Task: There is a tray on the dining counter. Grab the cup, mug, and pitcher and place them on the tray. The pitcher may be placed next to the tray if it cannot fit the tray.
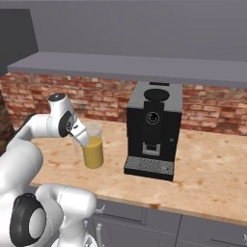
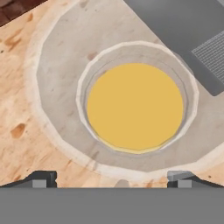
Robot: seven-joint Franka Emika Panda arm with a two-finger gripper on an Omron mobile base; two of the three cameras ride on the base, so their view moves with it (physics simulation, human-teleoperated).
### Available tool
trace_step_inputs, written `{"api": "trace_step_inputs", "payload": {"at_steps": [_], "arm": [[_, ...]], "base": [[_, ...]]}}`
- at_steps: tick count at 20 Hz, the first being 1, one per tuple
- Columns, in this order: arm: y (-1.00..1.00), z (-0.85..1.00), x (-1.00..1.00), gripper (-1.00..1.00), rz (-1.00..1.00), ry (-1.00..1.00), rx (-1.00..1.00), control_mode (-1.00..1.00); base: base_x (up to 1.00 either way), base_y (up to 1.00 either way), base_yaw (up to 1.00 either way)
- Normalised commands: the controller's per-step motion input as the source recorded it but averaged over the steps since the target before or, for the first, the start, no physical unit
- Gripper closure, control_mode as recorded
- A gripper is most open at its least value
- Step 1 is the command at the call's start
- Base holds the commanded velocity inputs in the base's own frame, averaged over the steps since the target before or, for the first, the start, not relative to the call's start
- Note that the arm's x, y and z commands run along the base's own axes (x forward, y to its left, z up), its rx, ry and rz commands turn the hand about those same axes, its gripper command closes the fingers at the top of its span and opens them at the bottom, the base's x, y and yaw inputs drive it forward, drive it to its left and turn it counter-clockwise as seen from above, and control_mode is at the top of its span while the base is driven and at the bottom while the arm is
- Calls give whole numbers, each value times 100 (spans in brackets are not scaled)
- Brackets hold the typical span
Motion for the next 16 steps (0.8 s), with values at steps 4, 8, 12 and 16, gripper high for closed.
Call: {"api": "trace_step_inputs", "payload": {"at_steps": [4,8,12,16], "arm": [[6,0,4,-100,0,1,-1,-100],[-5,0,0,100,1,0,0,-100],[-2,0,0,100,0,0,0,-100],[0,0,0,100,0,0,0,-100]], "base": [[0,0,0],[0,0,0],[0,0,0],[0,0,0]]}}
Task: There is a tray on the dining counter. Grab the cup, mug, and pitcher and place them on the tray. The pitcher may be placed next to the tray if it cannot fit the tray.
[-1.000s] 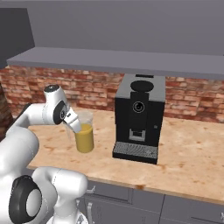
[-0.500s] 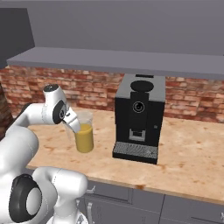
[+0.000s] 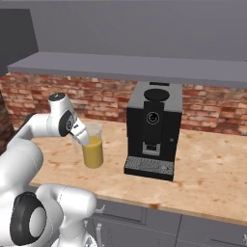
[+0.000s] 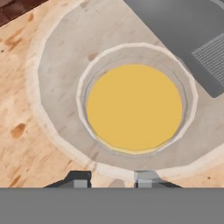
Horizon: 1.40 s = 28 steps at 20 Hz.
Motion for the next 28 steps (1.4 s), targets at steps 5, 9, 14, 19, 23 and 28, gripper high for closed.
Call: {"api": "trace_step_inputs", "payload": {"at_steps": [5,9,14,19,23,28], "arm": [[0,0,0,100,0,0,0,-100],[0,3,0,100,0,1,0,-100],[-1,14,0,100,0,2,0,-100],[0,14,0,100,0,0,0,-100],[0,19,0,100,0,-1,0,-100],[0,13,0,100,0,0,0,-100]], "base": [[0,0,0],[0,0,0],[0,0,0],[0,0,0],[0,0,0],[0,0,0]]}}
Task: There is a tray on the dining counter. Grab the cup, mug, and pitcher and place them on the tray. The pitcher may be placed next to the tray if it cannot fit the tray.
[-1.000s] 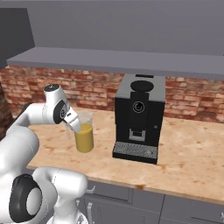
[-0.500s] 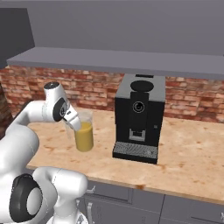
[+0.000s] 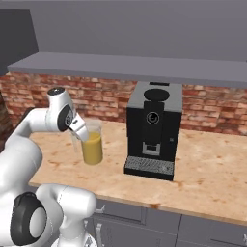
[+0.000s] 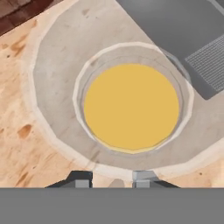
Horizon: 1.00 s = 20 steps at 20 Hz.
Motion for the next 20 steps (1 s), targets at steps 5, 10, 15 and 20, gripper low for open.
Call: {"api": "trace_step_inputs", "payload": {"at_steps": [5,10,15,20], "arm": [[-1,17,-8,100,0,0,0,-100],[-4,1,-37,100,0,0,0,-100],[0,0,-38,100,2,0,-3,-100],[-1,3,-45,100,1,0,0,-100]], "base": [[0,0,0],[0,0,0],[0,0,0],[0,0,0]]}}
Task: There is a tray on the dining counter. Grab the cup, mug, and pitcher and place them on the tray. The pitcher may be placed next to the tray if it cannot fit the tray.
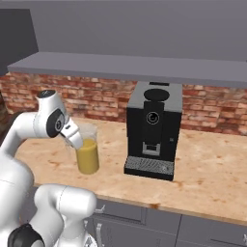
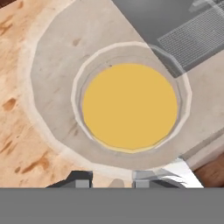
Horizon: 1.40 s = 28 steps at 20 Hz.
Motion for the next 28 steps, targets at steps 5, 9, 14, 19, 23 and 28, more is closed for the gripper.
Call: {"api": "trace_step_inputs", "payload": {"at_steps": [5,9,14,19,23,28], "arm": [[-1,16,-45,100,0,0,0,-100],[-4,19,-54,100,0,0,0,-100],[-6,29,-43,100,9,0,0,-100],[-3,36,-48,100,20,1,0,-100],[-1,46,-37,100,16,0,0,-100],[-1,56,-27,100,13,0,0,-100]], "base": [[0,0,0],[0,0,0],[0,0,0],[0,0,0],[0,0,0],[0,0,0]]}}
